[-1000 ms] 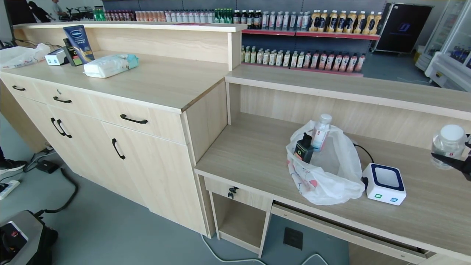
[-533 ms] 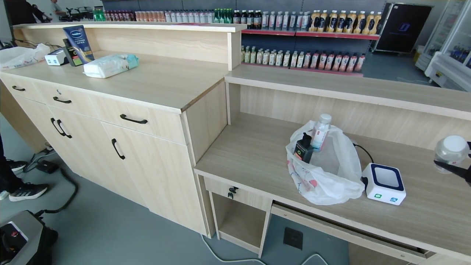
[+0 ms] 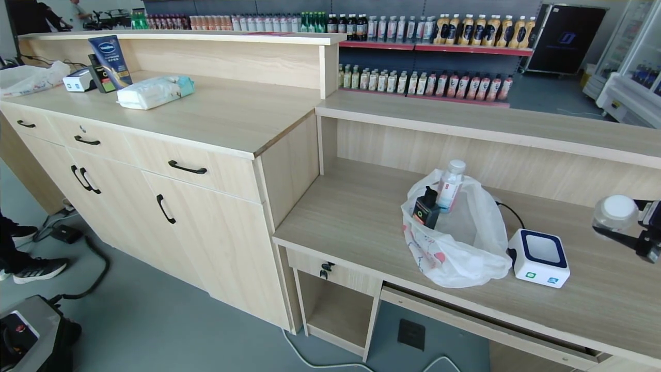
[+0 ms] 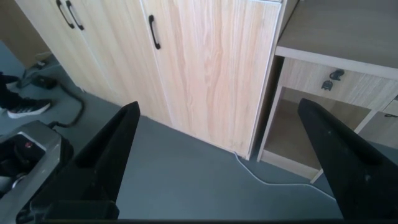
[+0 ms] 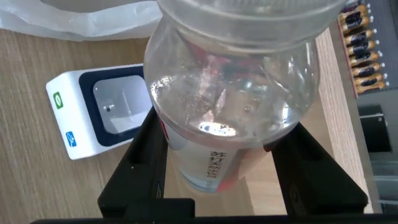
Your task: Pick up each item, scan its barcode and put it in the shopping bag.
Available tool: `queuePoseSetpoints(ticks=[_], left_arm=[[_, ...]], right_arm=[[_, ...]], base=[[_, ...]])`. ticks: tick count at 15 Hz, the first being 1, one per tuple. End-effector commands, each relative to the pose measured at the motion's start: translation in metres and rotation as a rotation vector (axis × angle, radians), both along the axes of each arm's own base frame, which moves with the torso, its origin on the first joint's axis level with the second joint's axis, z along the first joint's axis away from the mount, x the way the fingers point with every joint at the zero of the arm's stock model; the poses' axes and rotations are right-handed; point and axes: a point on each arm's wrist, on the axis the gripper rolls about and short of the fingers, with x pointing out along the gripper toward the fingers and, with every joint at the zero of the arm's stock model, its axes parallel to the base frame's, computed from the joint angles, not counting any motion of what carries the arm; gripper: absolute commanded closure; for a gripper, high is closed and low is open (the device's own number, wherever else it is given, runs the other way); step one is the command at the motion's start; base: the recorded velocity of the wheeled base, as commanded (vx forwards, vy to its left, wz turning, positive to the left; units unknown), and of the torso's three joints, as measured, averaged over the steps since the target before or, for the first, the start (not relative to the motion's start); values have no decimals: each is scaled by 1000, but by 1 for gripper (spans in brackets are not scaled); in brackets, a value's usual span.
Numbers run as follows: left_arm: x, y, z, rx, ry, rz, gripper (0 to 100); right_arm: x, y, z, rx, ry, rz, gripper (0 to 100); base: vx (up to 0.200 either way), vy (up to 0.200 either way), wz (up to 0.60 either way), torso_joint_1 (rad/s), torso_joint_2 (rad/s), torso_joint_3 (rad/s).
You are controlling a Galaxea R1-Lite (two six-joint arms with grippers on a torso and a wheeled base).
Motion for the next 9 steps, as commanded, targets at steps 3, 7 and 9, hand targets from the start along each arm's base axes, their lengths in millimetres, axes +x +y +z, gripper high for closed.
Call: queuePoseSetpoints(ticks=[3,7,9], left_arm=[[0,0,0,0,0,0,0],[0,0,0,0,0,0,0],[0,0,0,0,0,0,0]], right_arm=[[11,7,-13,8,15,62,100],[19,9,-18,14,23,82,100],[25,13,-22,18,30,99,100]], base=[[0,0,0,0,0,0],[0,0,0,0,0,0],[0,0,0,0,0,0]])
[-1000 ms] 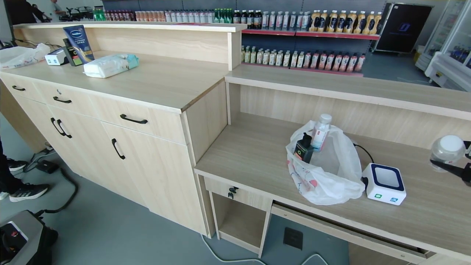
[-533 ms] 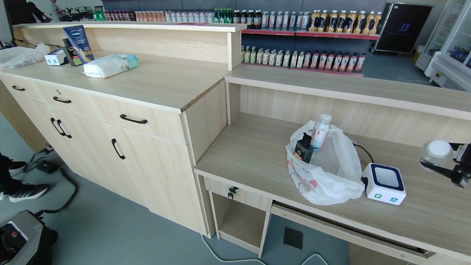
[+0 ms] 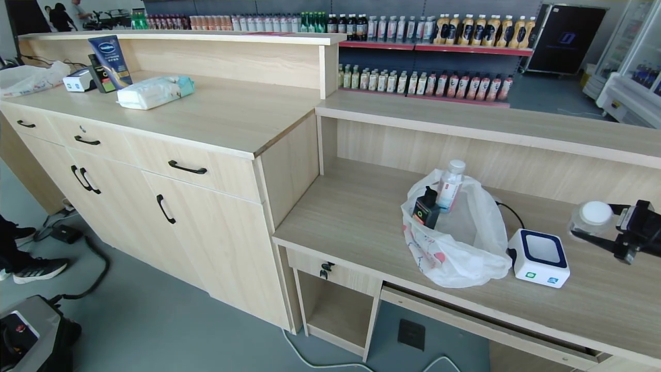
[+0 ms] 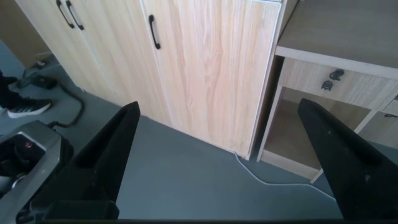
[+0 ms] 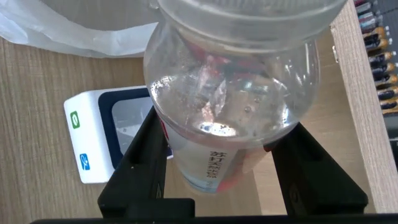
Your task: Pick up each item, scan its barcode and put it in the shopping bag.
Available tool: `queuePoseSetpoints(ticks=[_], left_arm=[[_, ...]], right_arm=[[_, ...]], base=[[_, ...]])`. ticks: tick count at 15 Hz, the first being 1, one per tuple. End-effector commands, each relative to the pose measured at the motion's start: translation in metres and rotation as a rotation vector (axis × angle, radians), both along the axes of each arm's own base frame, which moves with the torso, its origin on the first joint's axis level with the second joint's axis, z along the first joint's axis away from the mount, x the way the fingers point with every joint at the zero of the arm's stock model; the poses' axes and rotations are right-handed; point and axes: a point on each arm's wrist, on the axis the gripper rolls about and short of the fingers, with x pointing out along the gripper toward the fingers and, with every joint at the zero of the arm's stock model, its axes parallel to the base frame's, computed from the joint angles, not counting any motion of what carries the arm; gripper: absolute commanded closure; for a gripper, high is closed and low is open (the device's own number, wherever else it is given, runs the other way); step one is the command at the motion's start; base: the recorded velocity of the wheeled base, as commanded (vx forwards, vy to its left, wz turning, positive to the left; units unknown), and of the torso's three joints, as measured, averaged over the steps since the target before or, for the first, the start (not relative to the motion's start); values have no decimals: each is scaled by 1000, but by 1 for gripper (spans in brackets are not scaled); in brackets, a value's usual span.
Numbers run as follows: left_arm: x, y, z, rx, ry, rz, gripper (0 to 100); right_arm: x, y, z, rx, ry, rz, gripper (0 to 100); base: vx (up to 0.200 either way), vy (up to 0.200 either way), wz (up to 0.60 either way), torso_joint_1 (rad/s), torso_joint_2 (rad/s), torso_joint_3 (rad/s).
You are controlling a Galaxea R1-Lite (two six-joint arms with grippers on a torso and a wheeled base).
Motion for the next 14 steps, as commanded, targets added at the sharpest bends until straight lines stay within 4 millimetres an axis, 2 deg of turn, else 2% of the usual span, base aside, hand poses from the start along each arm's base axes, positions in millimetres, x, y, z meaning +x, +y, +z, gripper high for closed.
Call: queuePoseSetpoints(ticks=[1,9,14], left_arm=[[0,0,0,0,0,1,0],[0,0,0,0,0,1,0],[0,0,0,0,0,1,0]], right_arm=[[3,2,-5,5,9,13,100],[23,5,-7,5,1,45,100],[38,15,-17,31,25,82,100]], base=[[0,0,0,0,0,0],[0,0,0,0,0,0],[0,0,0,0,0,0]])
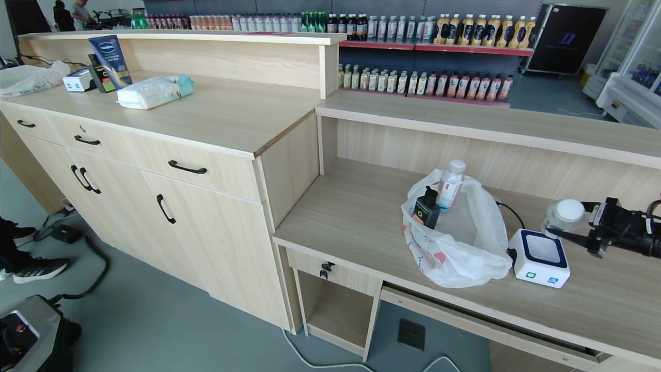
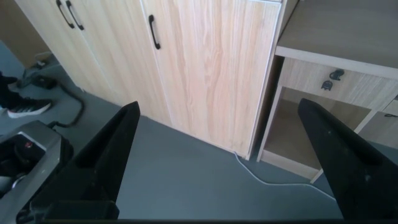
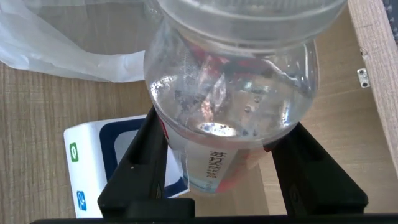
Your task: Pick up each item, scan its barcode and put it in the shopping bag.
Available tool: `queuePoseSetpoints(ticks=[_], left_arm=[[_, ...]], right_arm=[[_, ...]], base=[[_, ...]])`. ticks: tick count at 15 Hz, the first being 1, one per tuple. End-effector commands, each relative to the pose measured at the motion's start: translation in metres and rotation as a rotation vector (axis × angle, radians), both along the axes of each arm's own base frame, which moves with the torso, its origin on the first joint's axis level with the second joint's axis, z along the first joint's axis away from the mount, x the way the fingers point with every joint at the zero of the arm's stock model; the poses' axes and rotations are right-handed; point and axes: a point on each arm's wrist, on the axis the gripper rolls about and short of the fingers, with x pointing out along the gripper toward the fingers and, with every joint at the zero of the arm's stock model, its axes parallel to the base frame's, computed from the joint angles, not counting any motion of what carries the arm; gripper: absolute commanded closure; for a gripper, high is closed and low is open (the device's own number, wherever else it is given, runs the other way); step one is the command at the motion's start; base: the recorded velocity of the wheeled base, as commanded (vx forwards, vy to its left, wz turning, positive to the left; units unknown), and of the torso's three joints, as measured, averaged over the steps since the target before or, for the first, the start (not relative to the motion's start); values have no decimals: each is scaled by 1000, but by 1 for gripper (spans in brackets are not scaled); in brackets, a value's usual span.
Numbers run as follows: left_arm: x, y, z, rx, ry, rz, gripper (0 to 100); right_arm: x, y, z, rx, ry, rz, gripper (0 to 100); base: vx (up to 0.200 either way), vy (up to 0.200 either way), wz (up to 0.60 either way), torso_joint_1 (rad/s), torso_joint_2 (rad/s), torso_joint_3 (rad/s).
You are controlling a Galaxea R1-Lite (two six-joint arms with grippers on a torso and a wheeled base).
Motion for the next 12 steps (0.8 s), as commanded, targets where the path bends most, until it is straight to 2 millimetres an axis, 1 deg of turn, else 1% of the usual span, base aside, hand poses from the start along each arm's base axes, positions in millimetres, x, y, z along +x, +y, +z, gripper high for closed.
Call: queuePoseSetpoints(ticks=[1,2,6,12], left_arm=[[0,0,0,0,0,1,0],[0,0,0,0,0,1,0],[0,0,0,0,0,0,0],[0,0,0,0,0,1,0]], right_arm=[[5,2,-5,6,9,10,100],[11,5,-6,10,9,24,100],[22,5,-6,4,-5,32,100],[24,4,-10,9,5,30,100]], base=[[0,0,0,0,0,0],[0,0,0,0,0,0],[0,0,0,0,0,0],[0,0,0,0,0,0]])
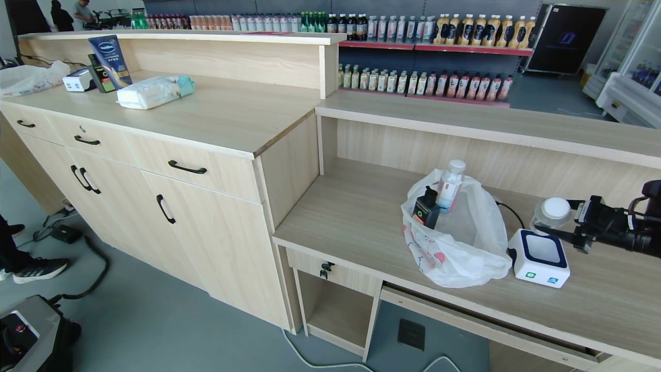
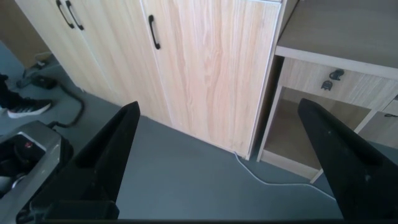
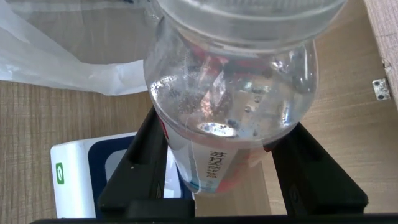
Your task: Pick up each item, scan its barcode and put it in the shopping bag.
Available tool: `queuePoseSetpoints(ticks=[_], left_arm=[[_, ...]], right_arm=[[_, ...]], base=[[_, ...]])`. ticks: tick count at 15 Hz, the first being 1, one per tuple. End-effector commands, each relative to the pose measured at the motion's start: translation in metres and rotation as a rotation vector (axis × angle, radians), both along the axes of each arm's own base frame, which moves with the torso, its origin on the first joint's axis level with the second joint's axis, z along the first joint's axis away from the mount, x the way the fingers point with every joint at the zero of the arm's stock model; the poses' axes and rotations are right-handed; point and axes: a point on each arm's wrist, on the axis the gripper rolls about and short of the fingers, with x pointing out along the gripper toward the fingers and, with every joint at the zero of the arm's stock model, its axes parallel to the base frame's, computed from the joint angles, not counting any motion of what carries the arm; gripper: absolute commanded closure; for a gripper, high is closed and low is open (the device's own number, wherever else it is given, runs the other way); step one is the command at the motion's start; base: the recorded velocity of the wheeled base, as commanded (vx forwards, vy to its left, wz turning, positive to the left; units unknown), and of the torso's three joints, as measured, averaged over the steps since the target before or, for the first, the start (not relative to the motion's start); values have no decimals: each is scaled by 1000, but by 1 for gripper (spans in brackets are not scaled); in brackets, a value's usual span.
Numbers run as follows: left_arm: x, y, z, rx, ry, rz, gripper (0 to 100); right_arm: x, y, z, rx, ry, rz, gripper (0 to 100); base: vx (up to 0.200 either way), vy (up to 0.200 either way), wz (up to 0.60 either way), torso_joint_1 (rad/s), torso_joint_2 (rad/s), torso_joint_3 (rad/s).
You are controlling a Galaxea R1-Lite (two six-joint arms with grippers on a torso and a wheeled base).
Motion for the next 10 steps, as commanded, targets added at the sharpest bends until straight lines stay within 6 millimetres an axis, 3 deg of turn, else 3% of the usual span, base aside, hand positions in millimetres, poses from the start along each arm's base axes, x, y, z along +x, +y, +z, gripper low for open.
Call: queuePoseSetpoints(ticks=[1,8,10], left_arm=[[0,0,0,0,0,1,0],[0,0,0,0,0,1,0],[0,0,0,0,0,0,0]], right_arm=[[1,0,-2,3,4,2,100],[3,0,0,-1,-3,3,100],[-2,3,19,26,-16,-10,100]], base=[[0,0,0,0,0,0],[0,0,0,0,0,0],[0,0,0,0,0,0]])
